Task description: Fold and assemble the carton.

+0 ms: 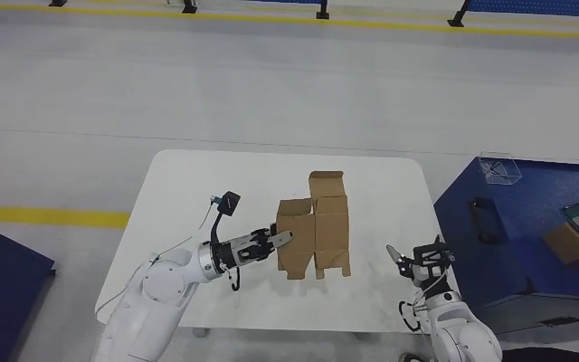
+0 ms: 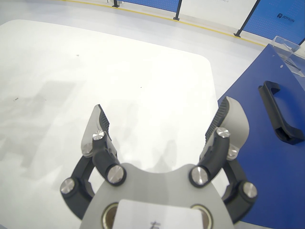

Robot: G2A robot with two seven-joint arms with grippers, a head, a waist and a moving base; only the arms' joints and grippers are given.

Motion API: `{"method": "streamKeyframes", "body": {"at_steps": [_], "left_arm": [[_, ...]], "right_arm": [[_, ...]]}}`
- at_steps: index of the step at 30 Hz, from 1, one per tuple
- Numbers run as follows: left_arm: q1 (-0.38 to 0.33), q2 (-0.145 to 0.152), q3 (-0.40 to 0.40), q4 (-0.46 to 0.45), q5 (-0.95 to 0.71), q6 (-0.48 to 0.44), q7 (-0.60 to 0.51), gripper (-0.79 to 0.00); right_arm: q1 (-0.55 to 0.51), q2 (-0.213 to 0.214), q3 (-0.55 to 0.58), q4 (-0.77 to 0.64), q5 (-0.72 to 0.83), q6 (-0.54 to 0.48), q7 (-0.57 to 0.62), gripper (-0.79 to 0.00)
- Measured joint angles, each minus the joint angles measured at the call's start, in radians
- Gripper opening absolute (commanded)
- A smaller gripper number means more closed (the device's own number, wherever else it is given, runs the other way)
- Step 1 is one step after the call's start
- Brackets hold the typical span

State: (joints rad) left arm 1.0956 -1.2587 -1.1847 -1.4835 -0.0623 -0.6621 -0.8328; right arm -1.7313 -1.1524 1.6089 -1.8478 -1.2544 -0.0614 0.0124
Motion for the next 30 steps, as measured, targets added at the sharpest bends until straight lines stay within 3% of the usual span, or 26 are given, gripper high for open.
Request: {"method": "streamKeyframes", "body": {"at_steps": [2, 4, 7, 9, 12, 16, 22, 26, 28, 29, 30], "left_arm": [[0.0, 0.0, 0.0, 0.0, 0.0, 0.0, 0.0, -0.785], [0.0, 0.0, 0.0, 0.0, 0.0, 0.0, 0.0, -0.785], [0.004, 0.0, 0.0, -0.005, 0.003, 0.005, 0.007, -0.785], [0.017, 0.001, -0.005, -0.02, 0.015, 0.02, 0.038, -0.785], [0.038, 0.005, -0.014, -0.038, -0.013, 0.037, 0.054, -0.785], [0.054, 0.011, -0.016, -0.047, -0.1, 0.034, 0.008, -0.785], [0.063, 0.017, -0.001, -0.049, -0.253, 0.044, -0.093, -0.785], [0.057, 0.022, -0.007, -0.029, -0.306, 0.052, -0.133, -0.785], [0.057, 0.023, -0.007, -0.02, -0.307, 0.055, -0.136, -0.785], [0.056, 0.024, -0.006, -0.016, -0.307, 0.061, -0.136, -0.785], [0.054, 0.025, -0.005, -0.01, -0.306, 0.067, -0.139, -0.785]], "right_arm": [[-0.002, 0.001, 0.026, -0.045, 0.127, -0.072, 0.042, 0.0], [0.001, 0.004, 0.062, -0.089, 0.343, -0.17, 0.156, 0.0], [0.063, 0.019, 0.114, -0.1, 0.764, -0.25, 0.497, 0.0], [0.168, 0.036, 0.171, -0.057, 1.08, -0.206, 0.803, 0.0], [0.298, 0.052, 0.198, 0.017, 1.382, -0.077, 1.095, 0.0], [0.41, 0.06, 0.118, 0.103, 1.52, 0.001, 1.295, 0.0], [0.527, 0.06, -0.005, 0.208, 1.582, 0.037, 1.395, 0.0], [0.57, 0.057, -0.071, 0.242, 1.634, 0.04, 1.422, -0.342], [0.568, 0.056, -0.093, 0.229, 1.647, 0.03, 1.411, -0.462], [0.565, 0.056, -0.1, 0.223, 1.651, 0.03, 1.403, -0.653], [0.562, 0.056, -0.109, 0.217, 1.655, 0.032, 1.391, -0.785]]}}
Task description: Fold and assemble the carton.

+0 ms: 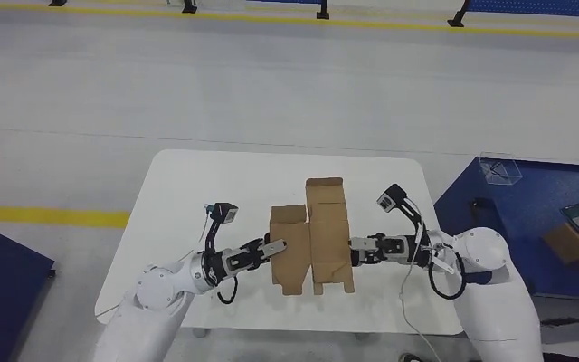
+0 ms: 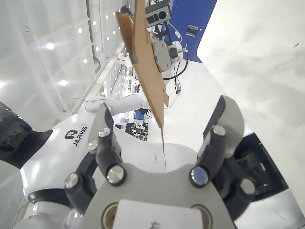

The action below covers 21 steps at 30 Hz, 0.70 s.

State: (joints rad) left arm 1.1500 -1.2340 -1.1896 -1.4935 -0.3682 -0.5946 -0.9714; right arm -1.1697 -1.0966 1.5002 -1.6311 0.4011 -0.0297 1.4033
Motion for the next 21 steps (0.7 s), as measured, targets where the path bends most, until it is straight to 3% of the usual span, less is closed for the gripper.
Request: {"method": "streamKeyframes", "body": {"at_steps": [12, 14, 17, 21], "left_arm": [[0.007, 0.008, 0.005, 0.016, -0.009, 0.008, -0.011, -0.785], [0.01, 0.009, 0.004, 0.014, -0.017, 0.01, -0.017, 0.0], [0.018, 0.014, -0.016, 0.013, -0.073, 0.026, -0.023, 0.0], [0.05, 0.036, -0.118, 0.02, -0.146, 0.035, -0.076, 0.0]], "right_arm": [[-0.022, 0.005, -0.039, -0.039, -0.011, 0.024, -0.055, -0.785], [-0.022, 0.005, -0.039, -0.039, -0.011, 0.023, -0.055, -0.785], [-0.022, 0.005, -0.038, -0.039, -0.01, 0.023, -0.055, -0.785], [-0.022, 0.005, -0.038, -0.039, -0.01, 0.023, -0.055, -0.785]]}}
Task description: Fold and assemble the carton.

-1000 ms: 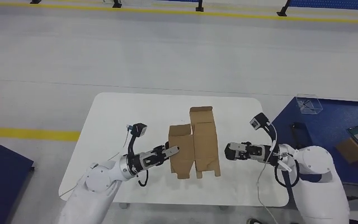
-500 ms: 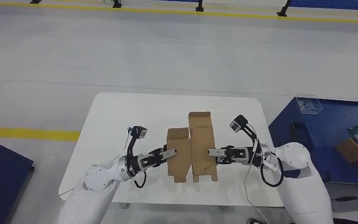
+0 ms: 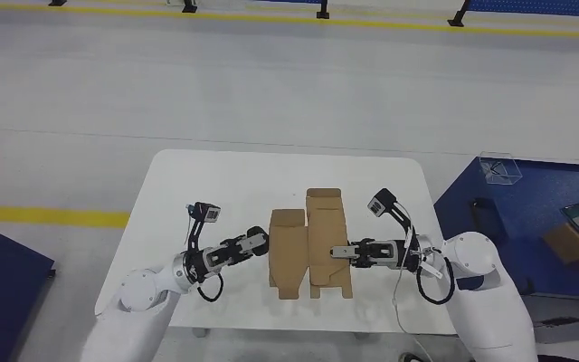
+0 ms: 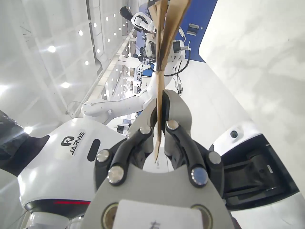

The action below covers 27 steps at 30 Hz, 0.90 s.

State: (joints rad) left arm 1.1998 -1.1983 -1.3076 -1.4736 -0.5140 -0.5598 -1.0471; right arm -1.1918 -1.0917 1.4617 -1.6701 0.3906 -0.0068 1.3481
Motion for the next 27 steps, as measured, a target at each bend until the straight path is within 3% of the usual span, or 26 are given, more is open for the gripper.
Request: {"method": "streamKeyframes", "body": {"at_steps": [9, 17, 27], "left_arm": [[0.091, 0.045, -0.206, 0.055, -0.062, 0.058, -0.109, 0.0], [0.086, 0.055, -0.237, 0.097, -0.006, 0.063, -0.109, 0.0], [0.086, 0.055, -0.237, 0.097, -0.006, 0.063, -0.11, 0.0]], "right_arm": [[0.0, 0.0, 0.0, 0.0, 0.0, 0.0, 0.0, -0.785], [-0.007, 0.0, -0.003, -0.016, -0.008, -0.013, -0.015, -0.785], [-0.119, -0.011, -0.032, -0.422, -0.112, -0.195, -0.377, -0.785]]}}
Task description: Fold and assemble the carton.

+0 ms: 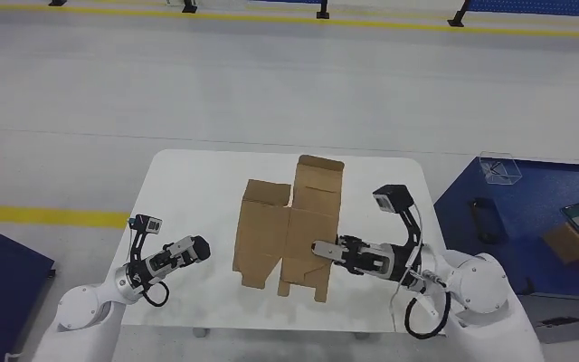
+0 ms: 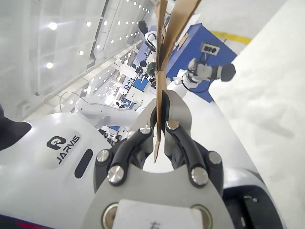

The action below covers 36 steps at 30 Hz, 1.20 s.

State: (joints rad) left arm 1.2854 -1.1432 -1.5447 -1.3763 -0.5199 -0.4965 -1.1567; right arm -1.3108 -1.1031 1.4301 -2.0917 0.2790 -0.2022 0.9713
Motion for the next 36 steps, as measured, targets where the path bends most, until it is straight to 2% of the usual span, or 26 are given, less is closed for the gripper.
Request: {"method": "streamKeyframes", "body": {"at_steps": [5, 10, 21, 23, 26, 28, 33, 36], "left_arm": [[0.0, 0.0, 0.0, 0.0, 0.0, 0.0, 0.0, 0.0], [0.0, 0.0, 0.0, 0.0, 0.0, 0.0, 0.0, 0.0], [0.0, 0.0, 0.0, 0.0, 0.0, 0.0, 0.0, 0.0], [0.0, 0.0, 0.0, 0.0, 0.0, 0.0, 0.0, 0.0], [0.0, 0.0, 0.0, 0.0, 0.0, 0.0, 0.0, 0.0], [0.0, 0.0, 0.0, 0.0, 0.0, 0.0, 0.0, 0.0], [0.0, 0.0, 0.0, 0.0, 0.0, 0.0, 0.0, 0.0], [0.0, 0.0, 0.0, 0.0, 0.0, 0.0, 0.0, 0.0]], "right_arm": [[0.014, -0.008, -0.079, -0.09, -0.118, -0.038, -0.111, -0.785], [0.038, -0.018, -0.167, -0.101, -0.225, -0.013, -0.219, -0.785], [0.025, -0.021, -0.177, -0.103, -0.197, 0.0, -0.248, -0.785], [0.01, -0.026, -0.183, -0.113, -0.099, 0.012, -0.297, -0.785], [-0.005, -0.038, -0.196, -0.127, 0.205, 0.067, -0.345, -0.785], [-0.01, -0.047, -0.207, -0.124, 0.484, 0.138, -0.351, -0.785], [-0.03, -0.062, -0.265, -0.097, 1.097, 0.389, -0.304, -0.785], [-0.044, -0.069, -0.313, -0.071, 1.384, 0.54, -0.325, -0.785]]}}
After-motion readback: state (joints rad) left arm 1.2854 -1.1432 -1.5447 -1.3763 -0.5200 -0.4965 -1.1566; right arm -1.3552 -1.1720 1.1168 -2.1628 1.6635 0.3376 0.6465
